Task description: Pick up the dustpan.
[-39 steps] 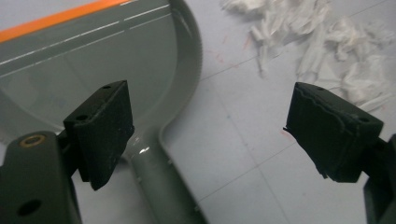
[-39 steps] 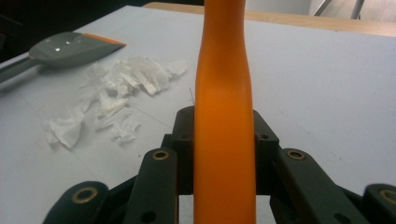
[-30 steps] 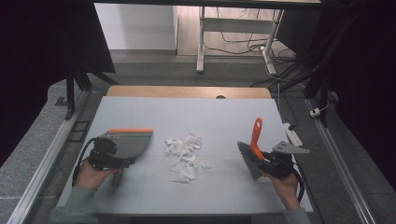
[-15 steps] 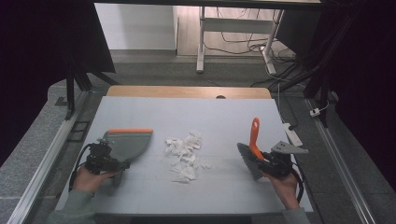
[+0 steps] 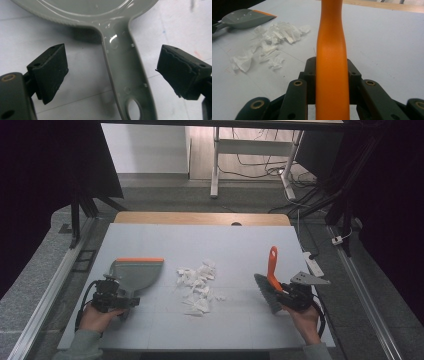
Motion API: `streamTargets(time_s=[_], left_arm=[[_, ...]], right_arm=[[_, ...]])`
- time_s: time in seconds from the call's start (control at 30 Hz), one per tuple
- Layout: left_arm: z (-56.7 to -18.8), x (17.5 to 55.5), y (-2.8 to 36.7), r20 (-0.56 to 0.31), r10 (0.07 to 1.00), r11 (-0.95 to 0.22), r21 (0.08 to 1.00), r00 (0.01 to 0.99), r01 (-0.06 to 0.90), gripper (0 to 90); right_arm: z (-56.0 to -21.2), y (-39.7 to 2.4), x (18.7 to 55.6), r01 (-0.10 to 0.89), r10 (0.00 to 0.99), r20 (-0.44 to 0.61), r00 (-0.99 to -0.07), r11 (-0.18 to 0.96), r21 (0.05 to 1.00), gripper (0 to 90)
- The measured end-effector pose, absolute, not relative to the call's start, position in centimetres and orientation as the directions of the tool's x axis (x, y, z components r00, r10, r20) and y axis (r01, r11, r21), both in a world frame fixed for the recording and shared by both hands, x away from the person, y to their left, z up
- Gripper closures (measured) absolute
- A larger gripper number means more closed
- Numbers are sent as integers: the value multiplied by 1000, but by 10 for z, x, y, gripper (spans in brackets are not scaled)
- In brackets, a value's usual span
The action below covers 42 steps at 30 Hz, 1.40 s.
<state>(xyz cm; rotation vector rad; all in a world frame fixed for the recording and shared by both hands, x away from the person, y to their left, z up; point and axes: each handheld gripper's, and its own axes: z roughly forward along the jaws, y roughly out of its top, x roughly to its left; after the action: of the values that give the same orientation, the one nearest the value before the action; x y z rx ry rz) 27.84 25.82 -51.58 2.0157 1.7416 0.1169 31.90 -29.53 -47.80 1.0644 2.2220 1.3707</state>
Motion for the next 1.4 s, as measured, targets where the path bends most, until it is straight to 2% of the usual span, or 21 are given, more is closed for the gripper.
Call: streamTargets(time_s=[0.3,0.7,1.13,1.23,1.33,1.4], left_arm=[[-526,286,262,-268,950,-39,407,160,913,147],[-524,285,263,-284,950,6,436,131,900,334],[-528,287,266,-339,933,57,474,122,879,449],[-528,287,266,-348,929,61,476,124,877,495],[-527,287,267,-344,932,74,484,112,872,600],[-528,288,268,-352,929,76,479,112,874,606]], right_arm=[[-479,-294,319,426,735,102,-670,269,864,699],[-479,-295,319,428,740,102,-665,266,864,699],[-480,-296,320,436,743,108,-661,263,860,698],[-480,-296,320,437,742,111,-661,260,861,699],[-480,-296,319,437,743,109,-660,262,860,699],[-480,-296,319,436,742,111,-661,260,861,698]])
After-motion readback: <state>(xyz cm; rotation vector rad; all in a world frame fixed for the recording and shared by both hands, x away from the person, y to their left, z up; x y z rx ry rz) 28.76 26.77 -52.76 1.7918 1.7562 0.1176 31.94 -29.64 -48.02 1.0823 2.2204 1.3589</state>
